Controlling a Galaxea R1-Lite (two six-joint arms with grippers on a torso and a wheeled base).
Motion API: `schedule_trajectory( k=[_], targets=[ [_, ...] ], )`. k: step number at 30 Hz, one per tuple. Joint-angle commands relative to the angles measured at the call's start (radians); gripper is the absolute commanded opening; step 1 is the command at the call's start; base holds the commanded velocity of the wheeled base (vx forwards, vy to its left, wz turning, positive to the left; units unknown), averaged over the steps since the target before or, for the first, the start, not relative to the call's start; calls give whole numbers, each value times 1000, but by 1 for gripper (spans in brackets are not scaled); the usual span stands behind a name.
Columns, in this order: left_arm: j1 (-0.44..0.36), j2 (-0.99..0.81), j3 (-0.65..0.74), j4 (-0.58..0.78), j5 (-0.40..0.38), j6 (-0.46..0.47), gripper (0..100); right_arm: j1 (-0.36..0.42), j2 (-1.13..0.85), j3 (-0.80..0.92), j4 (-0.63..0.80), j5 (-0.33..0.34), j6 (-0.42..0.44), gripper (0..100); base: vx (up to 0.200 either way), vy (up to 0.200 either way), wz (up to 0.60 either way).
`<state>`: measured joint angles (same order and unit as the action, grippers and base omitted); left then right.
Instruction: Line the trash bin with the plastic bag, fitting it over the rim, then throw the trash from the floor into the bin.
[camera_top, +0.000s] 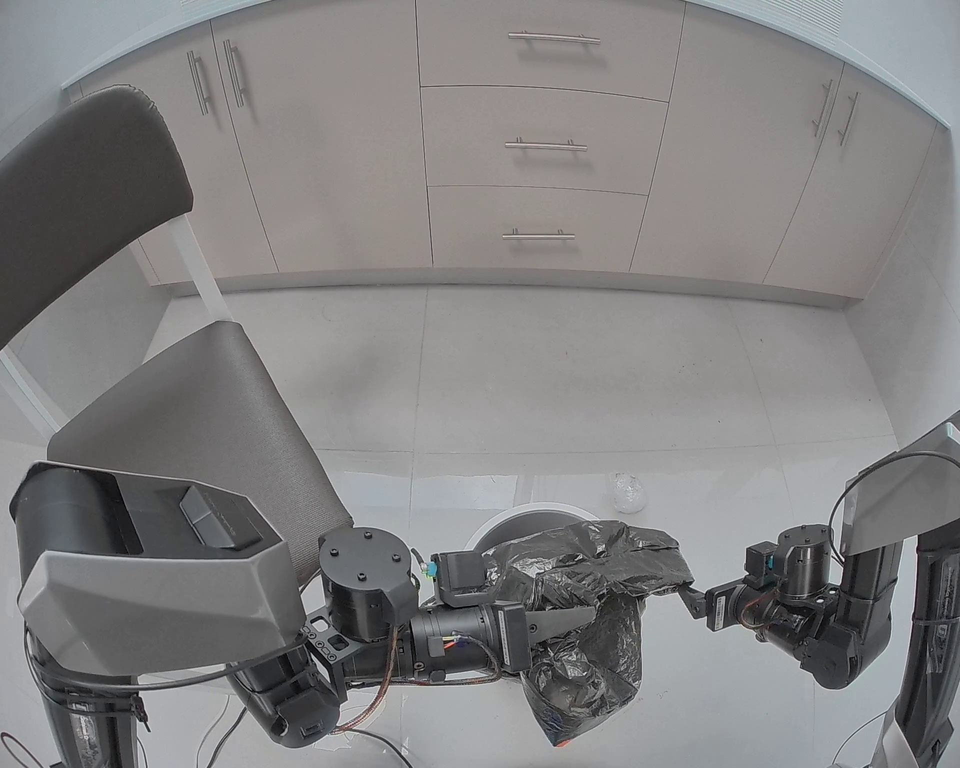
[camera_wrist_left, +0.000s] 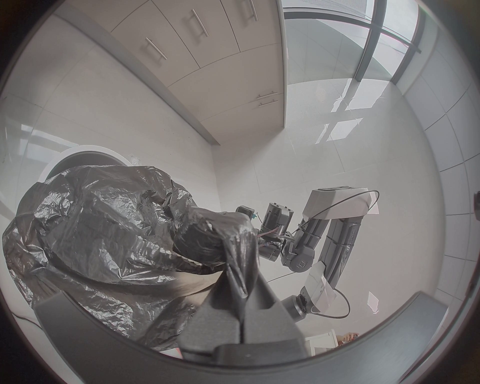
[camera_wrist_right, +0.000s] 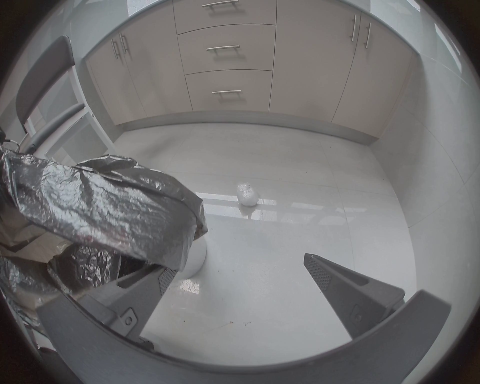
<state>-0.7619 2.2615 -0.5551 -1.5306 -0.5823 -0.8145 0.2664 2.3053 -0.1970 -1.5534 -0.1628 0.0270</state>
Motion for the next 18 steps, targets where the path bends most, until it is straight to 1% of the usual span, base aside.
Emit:
schedule_trajectory(
  k=[1,4,8,9,10,15,16,18],
  targets=[
    [3,9,0,0,-2,0,0,-10,2,36,-17,17,-2,100,0,0,0],
    [4,0,0,0,-2,0,0,-27,-14,42,-17,26,-1,100,0,0,0],
    [4,-7,0,0,-2,0,0,-16,-17,45,-17,40,5,100,0,0,0],
    [4,-5,0,0,-2,0,0,7,-6,37,-17,62,7,100,0,0,0],
    [4,-7,0,0,-2,0,0,25,5,30,-17,65,10,100,0,0,0],
    [12,-8,-2,0,-2,1,0,73,37,-28,-17,63,45,100,0,0,0],
    [15,-8,-2,0,-1,1,0,96,48,-42,-17,60,54,100,0,0,0],
    [16,-8,-3,0,-2,1,0,109,60,-56,-17,55,57,100,0,0,0]
  ],
)
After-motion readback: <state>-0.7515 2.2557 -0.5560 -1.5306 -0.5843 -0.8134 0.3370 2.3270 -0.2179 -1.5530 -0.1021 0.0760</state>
